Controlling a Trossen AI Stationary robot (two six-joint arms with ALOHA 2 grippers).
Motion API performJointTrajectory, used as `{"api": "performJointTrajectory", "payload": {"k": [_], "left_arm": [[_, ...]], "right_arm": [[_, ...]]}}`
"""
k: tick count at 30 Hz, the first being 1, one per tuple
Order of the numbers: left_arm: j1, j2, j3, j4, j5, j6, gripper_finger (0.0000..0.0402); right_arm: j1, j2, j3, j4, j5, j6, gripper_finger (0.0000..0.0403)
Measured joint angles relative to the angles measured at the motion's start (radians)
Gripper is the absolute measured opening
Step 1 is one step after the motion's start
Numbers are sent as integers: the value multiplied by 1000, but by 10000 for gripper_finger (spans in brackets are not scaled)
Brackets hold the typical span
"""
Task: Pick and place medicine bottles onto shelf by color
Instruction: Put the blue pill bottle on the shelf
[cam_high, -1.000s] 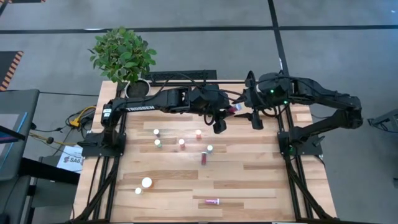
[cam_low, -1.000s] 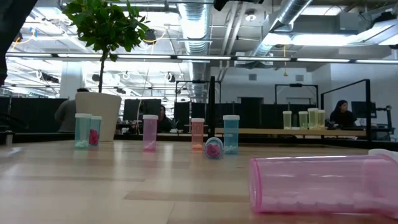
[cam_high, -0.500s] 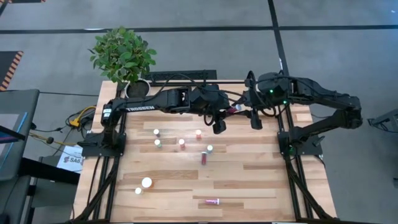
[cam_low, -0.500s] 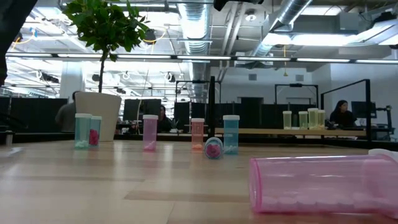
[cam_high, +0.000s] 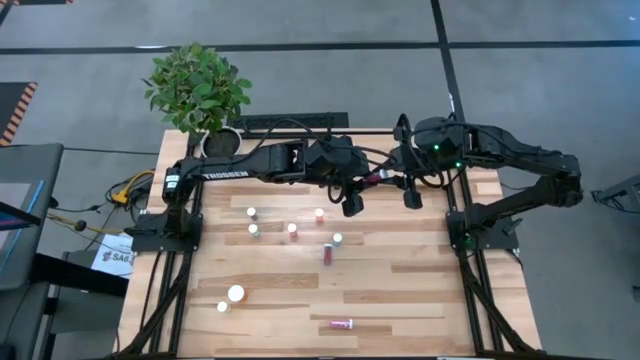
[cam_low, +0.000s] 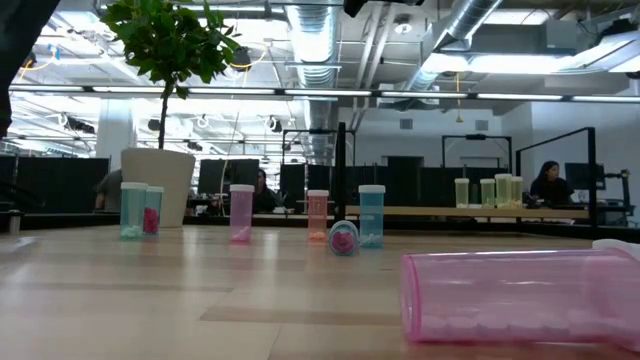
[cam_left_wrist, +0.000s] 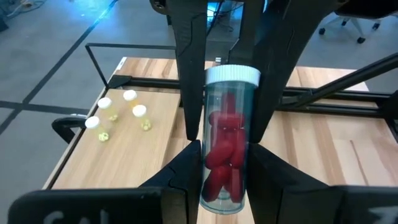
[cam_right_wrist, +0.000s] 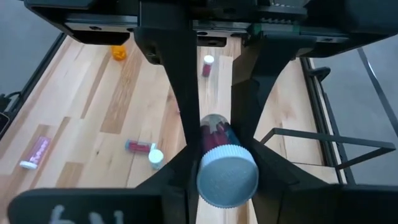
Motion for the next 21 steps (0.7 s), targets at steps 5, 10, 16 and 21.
{"api": "performJointTrajectory", "payload": {"k": [5, 10, 16, 21], "left_arm": [[0, 0, 0, 3, -8, -6, 125], [0, 0, 0, 3, -42, -30, 185], [0, -1, 0, -21, -155, -30, 237], [0, -25, 2, -152, -249, -41, 253]], "right_arm": [[0, 0, 0, -7, 1, 1, 125], [-23, -2, 0, -46, 1, 4, 112], [-104, -3, 0, -110, 2, 12, 123], [-214, 7, 0, -145, 2, 8, 123]]}}
